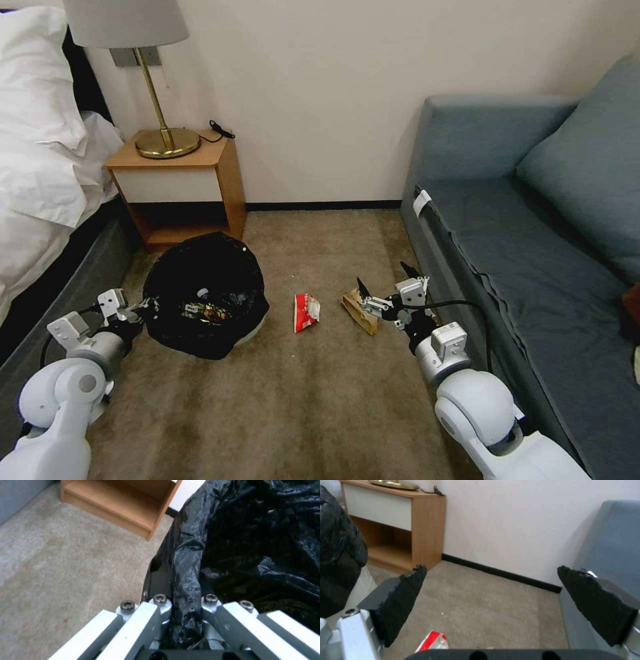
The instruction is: Pick up the trash bin, then pick up the garbage on the floor and place it into the trash bin.
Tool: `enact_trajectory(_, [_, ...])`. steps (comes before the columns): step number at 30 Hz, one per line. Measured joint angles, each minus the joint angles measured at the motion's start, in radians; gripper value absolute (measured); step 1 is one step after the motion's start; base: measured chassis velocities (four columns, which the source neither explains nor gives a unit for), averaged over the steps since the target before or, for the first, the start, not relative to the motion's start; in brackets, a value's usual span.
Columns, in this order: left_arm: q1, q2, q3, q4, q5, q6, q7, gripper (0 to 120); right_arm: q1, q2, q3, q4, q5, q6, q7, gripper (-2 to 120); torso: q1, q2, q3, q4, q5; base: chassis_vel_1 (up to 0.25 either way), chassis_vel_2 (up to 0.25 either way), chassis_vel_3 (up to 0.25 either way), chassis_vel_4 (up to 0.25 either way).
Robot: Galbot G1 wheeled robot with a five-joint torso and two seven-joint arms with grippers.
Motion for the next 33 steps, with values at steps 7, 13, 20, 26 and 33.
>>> enact_trajectory(7, [0.001, -0.003, 0.000, -0.001, 0.000, -0.001, 0.000, 4, -0.008, 0.000, 0.002, 0.001, -0.001, 0.003, 0.000, 100, 0.000, 0.000, 0.000, 0.0001, 0.0000, -0.141, 0.144, 0.131, -0.136])
enact_trajectory(13, [0.003, -0.006, 0.001, -0.002, 0.001, -0.002, 0.000, 4, -0.009, 0.001, 0.002, -0.001, -0.002, 0.012, 0.000, 100, 0.000, 0.000, 0.000, -0.0001, 0.0000, -0.145, 0.136, 0.133, -0.141])
enact_trajectory(20, [0.002, -0.006, 0.000, -0.002, 0.001, -0.002, 0.000, 4, -0.009, 0.003, -0.001, -0.008, -0.003, 0.024, 0.000, 100, 0.000, 0.000, 0.000, -0.0001, -0.0001, -0.122, 0.121, 0.121, -0.122])
enact_trajectory(26, [0.002, -0.008, -0.001, 0.002, 0.001, -0.003, 0.000, 4, -0.008, -0.001, -0.011, -0.025, -0.003, 0.068, -0.002, 100, 0.000, 0.000, 0.000, 0.0000, 0.0000, -0.054, 0.059, 0.067, -0.067])
enact_trajectory(33, [0.000, 0.003, -0.006, 0.015, 0.001, -0.004, 0.006, 4, 0.042, -0.041, -0.050, -0.050, 0.051, 0.065, -0.008, 100, 0.000, 0.000, 0.000, 0.0000, 0.0001, 0.000, 0.000, 0.000, 0.000])
